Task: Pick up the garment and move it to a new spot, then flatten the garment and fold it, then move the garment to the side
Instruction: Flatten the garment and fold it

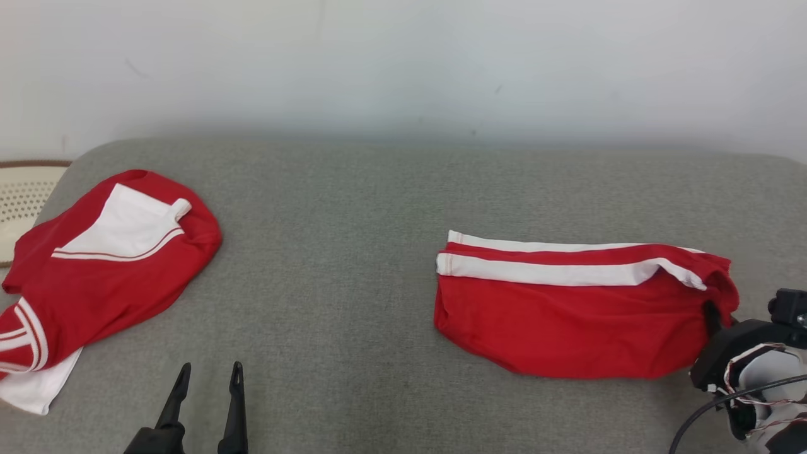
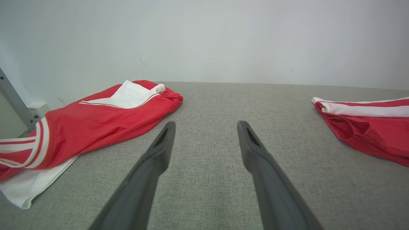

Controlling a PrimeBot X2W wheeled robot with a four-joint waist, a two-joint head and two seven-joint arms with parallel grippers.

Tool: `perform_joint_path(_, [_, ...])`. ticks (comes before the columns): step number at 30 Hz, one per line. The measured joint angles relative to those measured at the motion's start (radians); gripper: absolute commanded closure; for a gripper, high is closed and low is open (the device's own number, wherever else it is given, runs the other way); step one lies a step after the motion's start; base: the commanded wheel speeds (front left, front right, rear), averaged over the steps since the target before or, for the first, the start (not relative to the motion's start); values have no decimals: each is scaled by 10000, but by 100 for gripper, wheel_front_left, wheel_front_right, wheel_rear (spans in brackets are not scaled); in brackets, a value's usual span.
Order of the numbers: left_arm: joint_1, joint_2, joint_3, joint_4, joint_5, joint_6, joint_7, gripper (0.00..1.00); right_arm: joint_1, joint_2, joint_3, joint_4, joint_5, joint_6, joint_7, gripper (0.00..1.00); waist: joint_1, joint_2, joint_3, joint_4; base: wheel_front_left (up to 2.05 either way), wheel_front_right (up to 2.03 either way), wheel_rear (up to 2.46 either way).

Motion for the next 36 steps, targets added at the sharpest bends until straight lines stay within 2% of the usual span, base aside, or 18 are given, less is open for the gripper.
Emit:
perform_joint_path(4, [124, 27, 59, -52, -46, 42, 0, 0, 52, -299, 314, -382, 295, 0, 362, 100, 0, -1, -133, -300, 0, 0, 0])
perform_joint_path(13, [204, 12, -46, -6, -59, -4, 0, 0, 172, -142, 980, -2274, 1894, -2, 1795, 100, 0, -1, -272, -614, 0, 0, 0])
perform_joint_path(18, [175, 2, -138, 46, -63, -46, 0, 0, 165, -146, 1214, -3279, 2859, -2, 2441, 100, 1, 0, -291, -478, 0, 0, 0])
perform_joint_path(27, [117, -42, -224, 75, -75, -44, 0, 0, -71, -98, 1695, -4389, 3672, -2, 2861, 100, 1, -1, -258, -56, 0, 0, 0])
perform_joint_path(36, [4, -151, -412, 81, -127, -40, 0, 0, -412, 295, 2247, -4316, 3820, -2, 2987, 100, 1, 0, -133, 330, 0, 0, 0])
